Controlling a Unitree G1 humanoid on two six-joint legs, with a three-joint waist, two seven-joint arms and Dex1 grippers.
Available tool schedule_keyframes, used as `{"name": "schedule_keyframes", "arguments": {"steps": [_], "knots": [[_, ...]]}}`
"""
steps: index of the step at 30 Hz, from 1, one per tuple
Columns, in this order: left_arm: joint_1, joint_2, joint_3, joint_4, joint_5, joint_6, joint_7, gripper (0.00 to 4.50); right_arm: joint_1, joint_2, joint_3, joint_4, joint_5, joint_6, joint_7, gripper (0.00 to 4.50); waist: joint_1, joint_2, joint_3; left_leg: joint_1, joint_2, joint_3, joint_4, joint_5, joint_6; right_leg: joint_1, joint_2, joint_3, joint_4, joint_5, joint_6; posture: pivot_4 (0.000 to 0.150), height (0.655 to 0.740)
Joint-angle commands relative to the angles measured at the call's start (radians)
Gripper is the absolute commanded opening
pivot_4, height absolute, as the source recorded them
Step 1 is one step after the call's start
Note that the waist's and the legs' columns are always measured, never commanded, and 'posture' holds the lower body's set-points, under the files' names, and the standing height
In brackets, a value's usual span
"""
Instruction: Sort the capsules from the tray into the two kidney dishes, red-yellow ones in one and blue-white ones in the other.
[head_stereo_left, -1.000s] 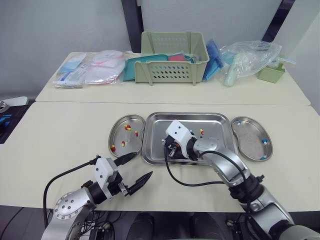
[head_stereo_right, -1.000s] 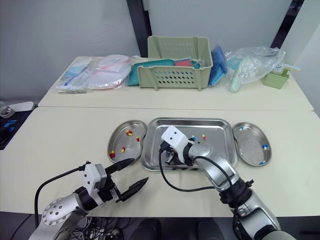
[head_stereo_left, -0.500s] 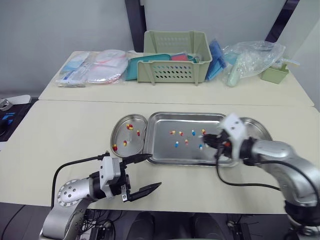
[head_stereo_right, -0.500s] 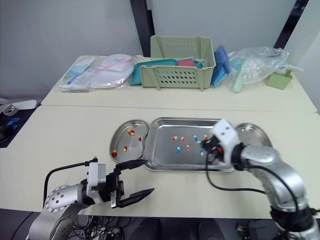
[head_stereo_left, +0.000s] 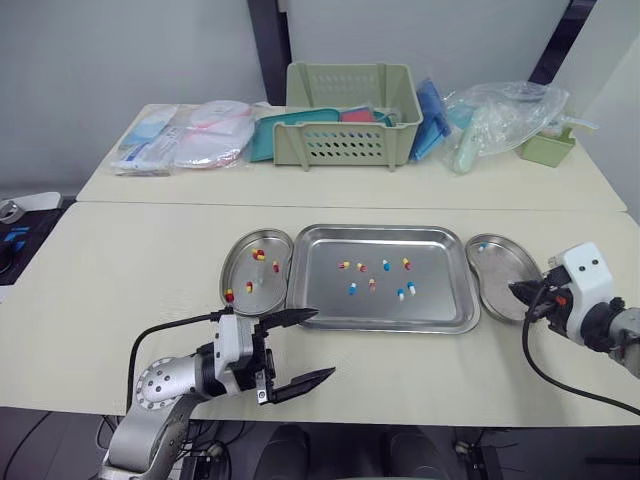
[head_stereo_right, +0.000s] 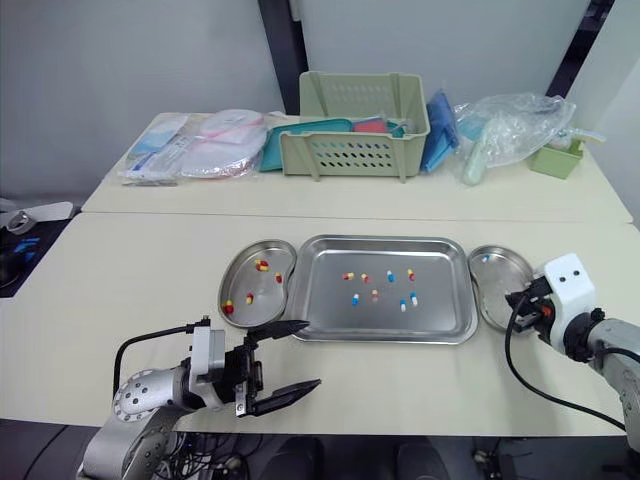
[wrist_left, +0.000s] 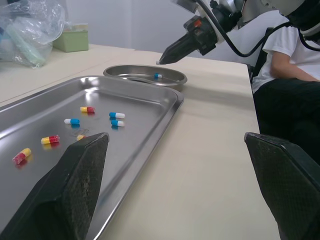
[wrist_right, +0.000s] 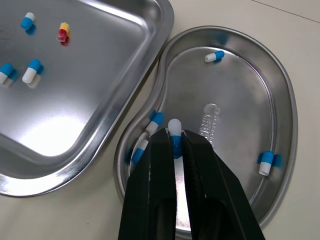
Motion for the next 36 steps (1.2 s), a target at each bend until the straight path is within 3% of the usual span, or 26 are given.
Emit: {"name": "schedule_keyframes", "arguments": {"steps": [1, 5, 11, 16, 21, 27, 32, 34, 36], "knots": [[-0.007, -0.008, -0.006, -0.029, 0.000, -0.020, 0.013, 4.50, -0.029, -0.003, -0.016, 0.023, -0.019, -0.031, -0.049, 0.02, 0.001, 0.000, 0.000, 0.000, 0.000, 0.000, 0.000, 0.000, 0.000, 0.000, 0.000, 0.000, 0.000, 0.000, 0.000, 0.150, 0.7400], [-0.014, -0.014, -0.007, -0.041, 0.001, -0.012, 0.032, 4.50, -0.047, -0.004, -0.029, 0.037, -0.012, -0.027, -0.068, 1.22, 0.001, 0.000, 0.000, 0.000, 0.000, 0.000, 0.000, 0.000, 0.000, 0.000, 0.000, 0.000, 0.000, 0.000, 0.000, 0.150, 0.7400], [-0.010, -0.011, 0.004, -0.065, -0.009, 0.020, 0.080, 4.50, -0.052, -0.016, -0.038, 0.035, 0.003, -0.037, -0.059, 2.64, 0.002, 0.000, 0.000, 0.000, 0.000, 0.000, 0.000, 0.000, 0.000, 0.000, 0.000, 0.000, 0.000, 0.000, 0.000, 0.150, 0.7400], [0.036, 0.021, 0.115, -0.134, -0.040, 0.154, 0.239, 4.50, 0.026, -0.044, -0.044, 0.011, -0.007, -0.202, 0.029, 4.08, 0.002, 0.000, 0.000, 0.000, 0.000, -0.001, 0.000, 0.000, 0.000, 0.000, 0.000, 0.000, 0.000, 0.000, 0.000, 0.150, 0.7400], [0.111, 0.074, 0.279, -0.160, -0.060, 0.292, 0.366, 4.50, 0.139, -0.034, -0.060, 0.018, -0.039, -0.522, 0.142, 4.08, 0.001, 0.000, 0.000, 0.000, 0.000, 0.000, 0.000, 0.000, 0.000, 0.000, 0.000, 0.000, 0.000, 0.000, 0.000, 0.150, 0.7400], [0.211, 0.144, 0.525, 0.006, -0.045, 0.315, 0.371, 4.50, 0.305, -0.130, -0.139, 0.157, -0.033, -0.742, 0.392, 4.08, 0.002, -0.001, 0.001, 0.001, 0.000, 0.000, 0.000, 0.000, 0.000, 0.002, 0.000, -0.001, -0.001, 0.000, 0.000, 0.150, 0.7400], [0.267, 0.178, 0.592, 0.120, 0.007, 0.239, 0.311, 4.50, 0.367, -0.203, -0.179, 0.334, -0.074, -0.896, 0.498, 4.08, 0.002, -0.002, 0.001, 0.004, 0.000, 0.001, 0.000, 0.000, 0.000, 0.004, 0.000, 0.000, -0.001, 0.000, 0.000, 0.150, 0.7400], [0.292, 0.188, 0.602, 0.188, 0.034, 0.198, 0.280, 4.50, 0.378, -0.229, -0.192, 0.390, -0.068, -0.902, 0.530, 4.44, 0.002, -0.002, 0.001, 0.005, 0.000, 0.001, -0.001, 0.000, 0.000, 0.005, 0.000, 0.000, -0.001, 0.000, 0.000, 0.150, 0.7400], [0.312, 0.190, 0.613, 0.258, 0.057, 0.155, 0.262, 4.50, 0.393, -0.247, -0.210, 0.421, -0.055, -0.886, 0.556, 4.49, 0.001, -0.002, 0.001, 0.005, 0.000, 0.001, -0.001, 0.000, 0.000, 0.005, 0.000, 0.000, -0.001, -0.001, -0.001, 0.150, 0.7400]]}}
